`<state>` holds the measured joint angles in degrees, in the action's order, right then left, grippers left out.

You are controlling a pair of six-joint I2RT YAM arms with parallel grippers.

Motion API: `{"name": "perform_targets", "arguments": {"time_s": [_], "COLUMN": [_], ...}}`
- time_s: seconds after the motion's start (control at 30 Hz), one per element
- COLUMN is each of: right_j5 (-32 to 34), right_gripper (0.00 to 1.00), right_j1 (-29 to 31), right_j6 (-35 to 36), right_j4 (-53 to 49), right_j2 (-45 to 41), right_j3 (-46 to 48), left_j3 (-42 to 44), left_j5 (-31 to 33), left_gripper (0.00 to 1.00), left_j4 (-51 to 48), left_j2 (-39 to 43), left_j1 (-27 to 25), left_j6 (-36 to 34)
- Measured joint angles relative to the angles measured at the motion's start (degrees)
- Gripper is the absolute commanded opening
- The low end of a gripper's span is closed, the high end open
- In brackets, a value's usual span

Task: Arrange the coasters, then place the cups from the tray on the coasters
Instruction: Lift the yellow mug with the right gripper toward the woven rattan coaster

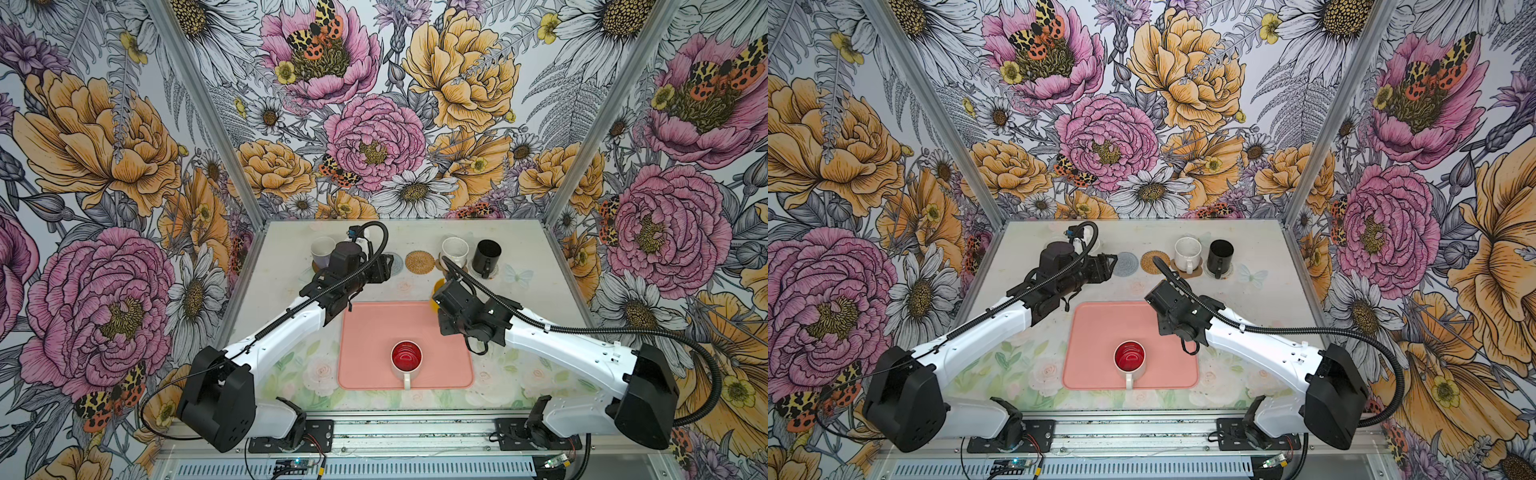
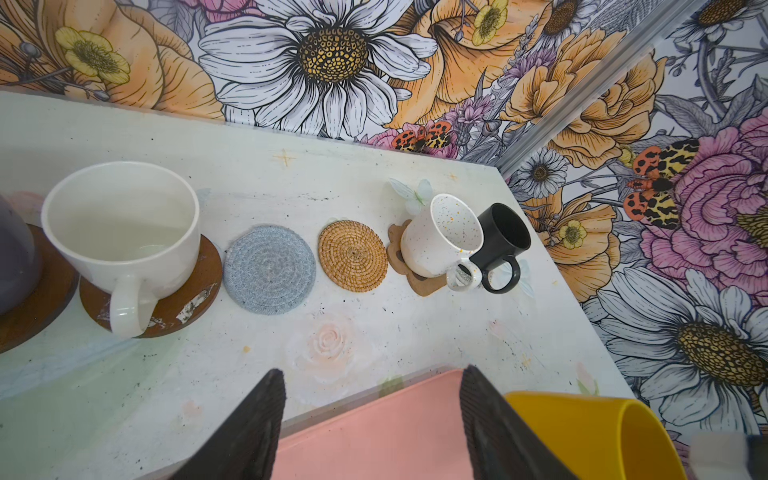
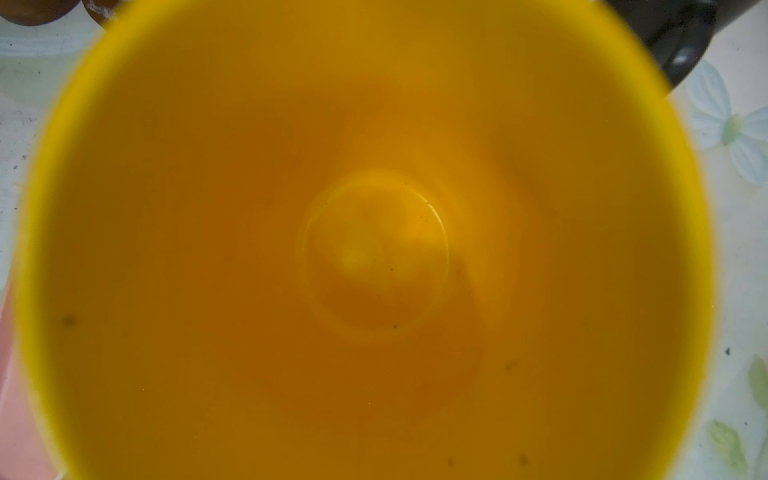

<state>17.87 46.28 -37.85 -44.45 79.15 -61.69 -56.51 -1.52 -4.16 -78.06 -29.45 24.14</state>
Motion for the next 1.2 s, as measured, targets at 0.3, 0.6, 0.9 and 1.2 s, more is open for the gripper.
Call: {"name": "perform_targets", "arguments": {"time_s": [0.3, 0.6, 0.9, 1.2], "right_j5": [-6.21, -11.17, -12.2, -12.11], "right_gripper": [0.0, 0.0, 0.0, 0.0], "right_j1": [-9.14, -12.79, -14.51, -15.91], "right_j6": [7.8, 11.41, 12.66, 13.35], "right_j4": [5.16, 7.1, 7.06, 7.06], "right_j2": [13.25, 27.98, 38.86, 43.21], "right_j3": [-10.99, -24.13, -34.42, -40.17], "left_j3": [2.75, 3.76, 3.78, 3.82], "left_j5": [0.26, 0.42, 0.39, 0.39], "left_gripper": [0.68, 0.68, 0.68, 0.68], "left_j4": [1.51, 2.78, 2.78, 2.75], "left_j2": [3.72, 5.33, 5.33, 5.33], "left_j1": [0.61, 1.86, 2.93, 3.76], "left_j6": [0.46, 0.63, 0.61, 0.59]}}
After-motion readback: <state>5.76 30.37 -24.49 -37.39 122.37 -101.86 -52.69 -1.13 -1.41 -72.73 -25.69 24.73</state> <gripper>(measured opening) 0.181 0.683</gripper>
